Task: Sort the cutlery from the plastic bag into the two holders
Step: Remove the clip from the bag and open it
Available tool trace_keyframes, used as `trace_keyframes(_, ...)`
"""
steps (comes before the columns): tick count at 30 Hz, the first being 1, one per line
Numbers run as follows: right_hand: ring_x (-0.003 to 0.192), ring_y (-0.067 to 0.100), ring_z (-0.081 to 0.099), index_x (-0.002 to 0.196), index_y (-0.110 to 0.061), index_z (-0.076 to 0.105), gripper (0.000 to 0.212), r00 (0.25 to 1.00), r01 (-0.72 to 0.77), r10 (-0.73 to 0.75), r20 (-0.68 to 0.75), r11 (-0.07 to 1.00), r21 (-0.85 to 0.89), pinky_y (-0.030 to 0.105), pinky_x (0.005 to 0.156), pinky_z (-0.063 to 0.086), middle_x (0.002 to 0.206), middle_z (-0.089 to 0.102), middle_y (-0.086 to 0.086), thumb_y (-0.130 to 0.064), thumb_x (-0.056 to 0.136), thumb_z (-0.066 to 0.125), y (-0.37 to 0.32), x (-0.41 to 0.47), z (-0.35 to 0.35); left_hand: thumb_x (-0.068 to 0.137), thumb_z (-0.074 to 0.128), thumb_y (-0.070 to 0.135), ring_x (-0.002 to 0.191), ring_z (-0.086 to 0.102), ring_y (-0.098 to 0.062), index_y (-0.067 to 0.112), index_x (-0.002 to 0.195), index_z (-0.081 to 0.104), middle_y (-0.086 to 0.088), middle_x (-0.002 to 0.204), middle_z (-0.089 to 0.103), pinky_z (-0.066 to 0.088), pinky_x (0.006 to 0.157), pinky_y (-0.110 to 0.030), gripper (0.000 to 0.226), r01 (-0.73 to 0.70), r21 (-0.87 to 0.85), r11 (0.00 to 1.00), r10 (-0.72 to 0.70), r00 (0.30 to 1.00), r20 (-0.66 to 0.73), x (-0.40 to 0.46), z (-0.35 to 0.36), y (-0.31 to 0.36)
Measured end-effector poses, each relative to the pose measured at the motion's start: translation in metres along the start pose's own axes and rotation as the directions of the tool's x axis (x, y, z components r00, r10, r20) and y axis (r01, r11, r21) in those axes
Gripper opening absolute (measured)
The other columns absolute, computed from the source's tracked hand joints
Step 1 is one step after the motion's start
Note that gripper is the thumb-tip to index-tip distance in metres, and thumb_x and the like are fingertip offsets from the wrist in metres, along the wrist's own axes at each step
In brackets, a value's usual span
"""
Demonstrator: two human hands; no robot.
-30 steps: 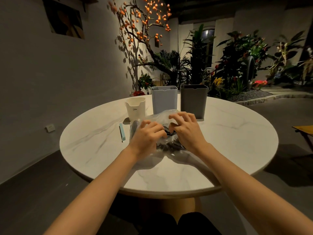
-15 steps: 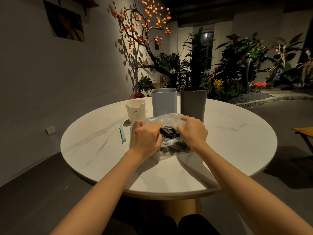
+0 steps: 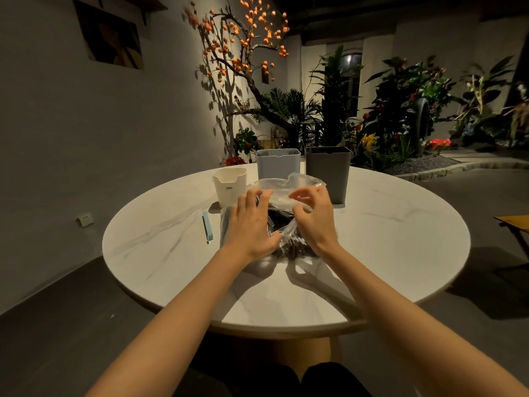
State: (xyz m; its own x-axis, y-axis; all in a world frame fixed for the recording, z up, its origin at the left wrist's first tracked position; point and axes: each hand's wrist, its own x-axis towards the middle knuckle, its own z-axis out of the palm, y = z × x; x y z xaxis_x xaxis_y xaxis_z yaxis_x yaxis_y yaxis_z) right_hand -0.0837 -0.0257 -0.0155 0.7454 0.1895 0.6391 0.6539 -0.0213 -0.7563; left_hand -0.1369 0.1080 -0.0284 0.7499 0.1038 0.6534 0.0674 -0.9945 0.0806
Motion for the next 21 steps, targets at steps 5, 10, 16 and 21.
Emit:
trace_keyframes(5, 0.090, 0.021, 0.043, 0.098, -0.006, 0.074, 0.017, 0.964, 0.248, -0.260, 0.051, 0.819, -0.517, 0.024, 0.076, 0.041, 0.095, 0.045, 0.009, -0.004, 0.083, 0.065, 0.018, -0.007, 0.001, 0.074, 0.066, 0.054, 0.121, 0.028, -0.022, 0.022, 0.138, 0.027, -0.004, 0.137, 0.028, 0.030, 0.101, -0.037, 0.081, 0.075, 0.061, 0.995, -0.074, 0.997, -0.030, 0.000, -0.003, -0.004)
trace_keyframes(10, 0.125, 0.026, 0.040, 0.138, -0.020, 0.049, 0.042, 0.961, 0.213, 0.000, 0.276, 0.639, -0.739, 0.043, 0.105, 0.036, 0.140, 0.045, 0.007, -0.023, 0.096, 0.048, 0.012, -0.002, 0.003, 0.074, 0.066, 0.059, 0.132, 0.022, -0.022, 0.019, 0.144, 0.026, -0.002, 0.149, 0.023, 0.027, 0.107, -0.042, 0.090, 0.057, 0.057, 0.997, -0.055, 0.998, -0.030, -0.003, -0.004, -0.002)
trace_keyframes(16, 0.144, 0.036, 0.018, 0.154, -0.022, 0.002, 0.085, 0.951, 0.007, 0.249, 0.181, 0.569, -0.822, 0.048, 0.112, 0.025, 0.161, 0.006, 0.013, -0.030, 0.088, 0.056, 0.012, 0.009, -0.008, 0.074, 0.064, 0.065, 0.147, 0.005, -0.025, 0.024, 0.149, 0.020, 0.001, 0.157, 0.016, 0.013, 0.110, -0.064, 0.096, 0.124, 0.050, 0.991, -0.132, 0.965, 0.227, -0.001, -0.009, -0.013)
trace_keyframes(21, 0.147, 0.036, 0.003, 0.154, -0.018, 0.008, 0.083, 0.912, -0.076, 0.381, 0.155, 0.527, -0.847, 0.049, 0.116, 0.014, 0.160, 0.003, 0.018, -0.028, 0.086, 0.055, 0.008, 0.008, -0.015, 0.077, 0.065, 0.050, 0.147, -0.014, -0.028, 0.028, 0.136, 0.033, 0.008, 0.162, -0.005, -0.007, 0.105, -0.074, 0.071, 0.126, 0.027, 0.992, -0.126, 0.900, 0.417, -0.006, -0.019, -0.020)
